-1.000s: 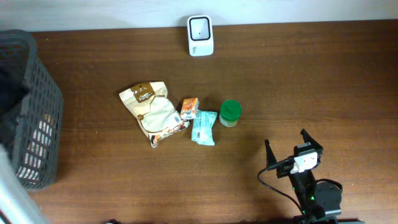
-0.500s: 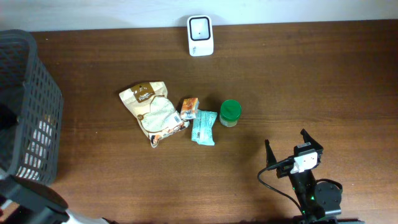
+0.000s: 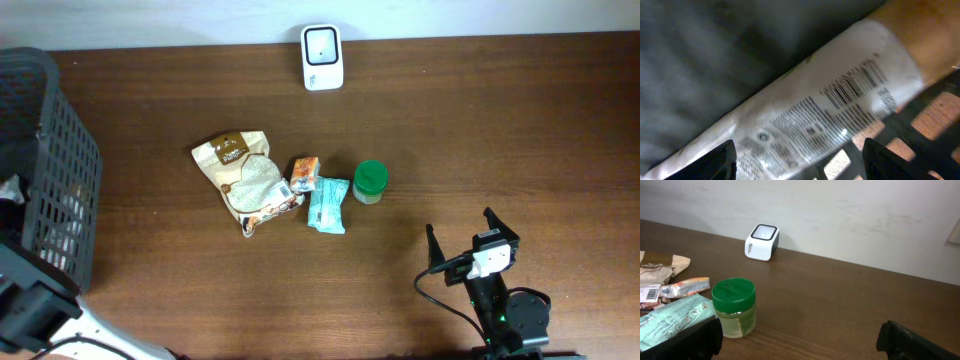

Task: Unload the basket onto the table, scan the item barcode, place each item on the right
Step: 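Reach the left gripper into the basket and grasp the white tube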

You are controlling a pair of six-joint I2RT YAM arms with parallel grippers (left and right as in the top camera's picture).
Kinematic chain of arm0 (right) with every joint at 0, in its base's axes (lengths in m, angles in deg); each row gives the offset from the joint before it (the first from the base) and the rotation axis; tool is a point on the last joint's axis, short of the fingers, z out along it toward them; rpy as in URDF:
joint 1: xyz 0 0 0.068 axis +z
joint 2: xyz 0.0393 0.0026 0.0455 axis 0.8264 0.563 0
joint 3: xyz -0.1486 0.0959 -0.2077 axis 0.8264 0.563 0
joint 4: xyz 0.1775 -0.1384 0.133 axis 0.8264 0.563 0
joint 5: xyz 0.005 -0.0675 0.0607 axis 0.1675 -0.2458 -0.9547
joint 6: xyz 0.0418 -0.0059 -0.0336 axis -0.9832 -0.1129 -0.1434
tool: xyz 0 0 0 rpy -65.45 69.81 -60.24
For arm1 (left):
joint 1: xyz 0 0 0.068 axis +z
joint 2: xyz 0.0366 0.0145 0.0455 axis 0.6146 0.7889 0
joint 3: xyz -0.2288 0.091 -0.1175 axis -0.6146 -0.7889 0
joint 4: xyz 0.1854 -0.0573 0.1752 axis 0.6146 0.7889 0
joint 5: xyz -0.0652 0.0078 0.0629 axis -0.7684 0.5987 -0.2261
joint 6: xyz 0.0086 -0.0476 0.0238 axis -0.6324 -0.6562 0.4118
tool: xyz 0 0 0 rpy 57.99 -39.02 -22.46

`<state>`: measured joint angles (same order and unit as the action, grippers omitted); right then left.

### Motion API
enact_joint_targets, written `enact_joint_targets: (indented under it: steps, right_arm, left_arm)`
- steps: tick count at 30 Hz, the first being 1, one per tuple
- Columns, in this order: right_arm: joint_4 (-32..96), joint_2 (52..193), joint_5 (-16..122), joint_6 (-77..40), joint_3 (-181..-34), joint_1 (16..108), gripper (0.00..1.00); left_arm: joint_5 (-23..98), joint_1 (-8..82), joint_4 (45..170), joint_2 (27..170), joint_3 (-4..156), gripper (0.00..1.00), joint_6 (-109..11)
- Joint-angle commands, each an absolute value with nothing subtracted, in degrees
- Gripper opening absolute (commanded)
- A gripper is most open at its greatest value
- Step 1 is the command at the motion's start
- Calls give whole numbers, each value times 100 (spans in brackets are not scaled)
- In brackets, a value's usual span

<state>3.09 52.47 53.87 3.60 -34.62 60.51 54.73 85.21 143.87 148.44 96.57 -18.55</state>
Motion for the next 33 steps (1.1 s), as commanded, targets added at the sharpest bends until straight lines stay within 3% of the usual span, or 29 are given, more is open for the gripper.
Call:
enact_joint_targets:
  steps: [1, 4, 5, 6, 13, 19, 20, 22, 25, 33]
  right_arm:
    - [311, 5210, 5417, 343, -3414, 6097, 98]
    - [313, 5210, 5417, 343, -3414, 6097, 98]
    - [313, 5210, 5417, 343, -3414, 6097, 98]
    - [313, 5210, 5417, 343, -3414, 6097, 98]
    - [313, 5210, 5417, 343, -3414, 6097, 98]
    - [311, 5210, 5417, 343, -3414, 6097, 98]
    - [313, 5210, 5417, 343, -3414, 6097, 98]
    - [311, 5210, 5417, 343, -3414, 6097, 98]
    - [313, 5210, 5417, 343, -3414, 6097, 98]
    - [313, 5210, 5417, 343, -3414, 6097, 98]
  left_arm:
    - [5543, 8545, 14308, 15095, 9651, 78, -1722]
    - [5801, 8545, 14194, 15148, 9651, 78, -1728]
    - [5919, 8545, 14157, 15148, 9651, 86, -1814]
    - [6059, 8545, 14135, 15148, 9651, 87, -1973]
    - [6933, 8545, 14103, 15148, 9651, 84, -3005]
    - [6931, 8527, 14137, 15158, 9651, 60, -3114]
    - [6931, 8527, 14144, 15172, 9651, 51, -3112]
    - [6931, 8530, 14146, 15178, 9651, 20, -3112]
    - [6929, 8527, 14155, 15178, 9653, 1, -3112]
    - [6249, 8516, 14854, 15021, 10512, 0, -3112]
